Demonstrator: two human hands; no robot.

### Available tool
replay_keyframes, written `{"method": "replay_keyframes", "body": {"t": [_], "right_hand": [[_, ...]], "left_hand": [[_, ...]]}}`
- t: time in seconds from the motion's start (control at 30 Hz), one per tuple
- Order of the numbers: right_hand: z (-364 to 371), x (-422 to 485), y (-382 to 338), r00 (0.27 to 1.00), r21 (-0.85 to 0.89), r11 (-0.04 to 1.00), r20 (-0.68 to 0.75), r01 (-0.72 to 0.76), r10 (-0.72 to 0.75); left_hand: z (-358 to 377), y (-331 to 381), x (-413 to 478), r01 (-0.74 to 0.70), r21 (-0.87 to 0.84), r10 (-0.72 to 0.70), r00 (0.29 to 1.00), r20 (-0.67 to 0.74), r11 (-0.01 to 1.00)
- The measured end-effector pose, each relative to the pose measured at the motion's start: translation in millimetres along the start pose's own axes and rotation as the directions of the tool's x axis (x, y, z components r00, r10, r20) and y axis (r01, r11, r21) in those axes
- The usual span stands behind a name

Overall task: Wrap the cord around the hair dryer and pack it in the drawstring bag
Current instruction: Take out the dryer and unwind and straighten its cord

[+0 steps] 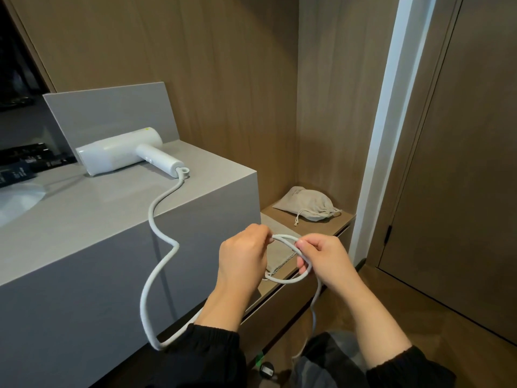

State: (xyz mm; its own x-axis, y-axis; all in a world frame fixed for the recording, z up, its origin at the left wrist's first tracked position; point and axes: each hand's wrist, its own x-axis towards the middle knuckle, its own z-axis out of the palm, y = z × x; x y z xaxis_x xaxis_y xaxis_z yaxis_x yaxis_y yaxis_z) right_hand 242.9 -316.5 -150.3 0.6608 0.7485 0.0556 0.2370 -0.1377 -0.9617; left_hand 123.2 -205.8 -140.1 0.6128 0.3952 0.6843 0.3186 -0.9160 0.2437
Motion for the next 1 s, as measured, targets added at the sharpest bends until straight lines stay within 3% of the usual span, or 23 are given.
{"method": "replay_keyframes", "body": {"t": [0.1, 0.13, 0.2, 0.3, 0.4, 0.53, 0.6, 0.7, 0.8, 0.9, 1.0], "right_hand": [[-5, 1, 4, 0.999, -0.033, 0.999, -0.044, -0.029, 0.027], [-5, 1, 4, 0.997, -0.049, 0.998, -0.070, -0.026, 0.023], [-3, 0, 3, 0.990, -0.081, 0.997, -0.143, -0.009, -0.003], [2, -1, -2, 0.981, -0.073, 0.997, -0.194, 0.004, -0.018], [4, -1, -7, 0.980, -0.071, 0.997, -0.196, 0.007, -0.021], [7, -2, -10, 0.982, -0.082, 0.996, -0.181, 0.042, -0.057], [6, 0, -9, 0.987, -0.065, 0.997, -0.153, 0.032, -0.042], [1, 3, -5, 0.990, -0.017, 1.000, -0.137, -0.021, 0.018], [-3, 4, 0, 0.979, -0.020, 0.999, -0.199, -0.044, 0.040], [-1, 5, -3, 0.963, -0.065, 0.998, -0.269, -0.011, -0.007], [7, 5, -11, 0.968, -0.087, 0.996, -0.243, 0.035, -0.055]], "left_hand": [[-11, 3, 6, 0.276, -0.064, -0.275, 0.961, 0.030, 0.959], [-12, 4, 8, 0.307, -0.032, -0.305, 0.951, 0.053, 0.951], [-12, 4, 8, 0.227, 0.046, -0.231, 0.967, 0.110, 0.973], [-6, 7, 6, -0.031, 0.010, 0.028, 0.980, 0.198, 0.999], [-5, 8, 9, -0.142, 0.119, 0.108, 0.962, 0.249, 0.983], [-8, 5, 14, -0.056, 0.277, -0.006, 0.976, 0.219, 0.959], [-7, 0, 13, 0.011, 0.222, -0.040, 0.991, 0.126, 0.975], [-8, -1, 6, 0.209, 0.171, -0.226, 0.970, 0.086, 0.963], [-8, -7, 0, 0.231, 0.137, -0.235, 0.972, 0.011, 0.963], [-10, 0, 2, 0.045, 0.128, -0.056, 0.995, 0.087, 0.991], [-4, 5, 9, -0.135, 0.189, 0.112, 0.985, 0.128, 0.973]]}}
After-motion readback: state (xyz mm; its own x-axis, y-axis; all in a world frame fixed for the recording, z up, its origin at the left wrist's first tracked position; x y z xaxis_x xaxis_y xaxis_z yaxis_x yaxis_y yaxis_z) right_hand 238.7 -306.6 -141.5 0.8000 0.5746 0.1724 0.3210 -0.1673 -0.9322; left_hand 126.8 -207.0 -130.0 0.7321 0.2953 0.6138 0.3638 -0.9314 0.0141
